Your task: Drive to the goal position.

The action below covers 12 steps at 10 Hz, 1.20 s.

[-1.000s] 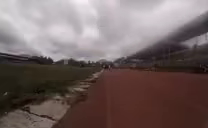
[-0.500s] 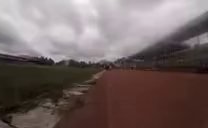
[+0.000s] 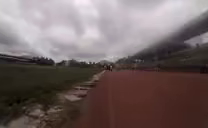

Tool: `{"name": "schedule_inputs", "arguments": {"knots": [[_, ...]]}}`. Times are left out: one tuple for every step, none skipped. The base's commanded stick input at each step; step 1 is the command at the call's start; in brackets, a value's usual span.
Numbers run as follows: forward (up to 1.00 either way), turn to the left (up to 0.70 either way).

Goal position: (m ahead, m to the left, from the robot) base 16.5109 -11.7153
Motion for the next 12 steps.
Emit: {"name": "schedule_inputs", "arguments": {"knots": [[0.7,0.0],[0.7,0.0],[0.7,0.0],[0.7,0.0],[0.7,0.0],[0.7,0.0],[0.7,0.0],[0.7,0.0],[0.7,0.0],[0.7,0.0],[0.7,0.0],[0.7,0.0]]}}
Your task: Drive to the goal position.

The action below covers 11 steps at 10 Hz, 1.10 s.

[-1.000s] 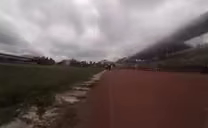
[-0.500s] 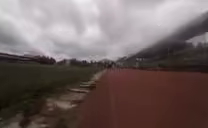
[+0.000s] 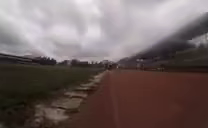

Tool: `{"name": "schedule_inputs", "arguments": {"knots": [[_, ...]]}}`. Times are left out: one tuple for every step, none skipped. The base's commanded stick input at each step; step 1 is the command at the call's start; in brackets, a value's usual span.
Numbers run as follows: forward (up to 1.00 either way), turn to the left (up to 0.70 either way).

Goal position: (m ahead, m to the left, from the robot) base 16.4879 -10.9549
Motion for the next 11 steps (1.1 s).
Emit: {"name": "schedule_inputs", "arguments": {"knots": [[0.7,-0.02],[0.7,-0.08],[0.7,-0.17],[0.7,-0.29],[0.7,-0.35],[0.7,-0.35],[0.7,-0.35],[0.7,-0.35],[0.7,-0.35],[0.7,-0.35],[0.7,-0.35]]}}
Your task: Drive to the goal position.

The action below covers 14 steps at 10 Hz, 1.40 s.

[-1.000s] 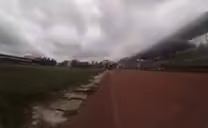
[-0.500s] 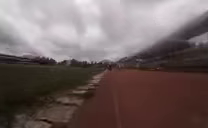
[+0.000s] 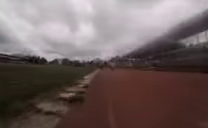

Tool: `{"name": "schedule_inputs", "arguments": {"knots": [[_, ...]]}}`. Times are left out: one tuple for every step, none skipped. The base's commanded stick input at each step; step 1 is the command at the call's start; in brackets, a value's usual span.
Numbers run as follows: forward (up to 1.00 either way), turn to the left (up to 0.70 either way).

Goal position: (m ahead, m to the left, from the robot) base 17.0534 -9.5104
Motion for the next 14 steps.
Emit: {"name": "schedule_inputs", "arguments": {"knots": [[0.7,-0.35],[0.7,-0.35],[0.7,-0.35],[0.7,0.0],[0.7,0.0],[0.7,0.0],[0.7,0.0],[0.7,0.0],[0.7,0.0],[0.7,0.0],[0.7,0.0],[0.7,0.0],[0.7,0.0],[0.7,0.0]]}}
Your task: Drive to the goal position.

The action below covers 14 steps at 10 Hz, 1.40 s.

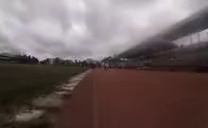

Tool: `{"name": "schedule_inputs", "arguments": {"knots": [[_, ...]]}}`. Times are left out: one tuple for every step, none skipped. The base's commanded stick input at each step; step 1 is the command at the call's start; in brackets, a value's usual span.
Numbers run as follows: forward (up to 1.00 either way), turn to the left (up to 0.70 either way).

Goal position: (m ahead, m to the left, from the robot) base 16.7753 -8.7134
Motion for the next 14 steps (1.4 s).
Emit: {"name": "schedule_inputs", "arguments": {"knots": [[0.7,0.0],[0.7,0.0],[0.7,0.0],[0.7,0.0],[0.7,0.0],[0.7,0.0],[0.7,0.0],[0.7,0.0],[0.7,0.0],[0.7,0.0],[0.7,0.0],[0.7,0.0],[0.7,0.0],[0.7,0.0]]}}
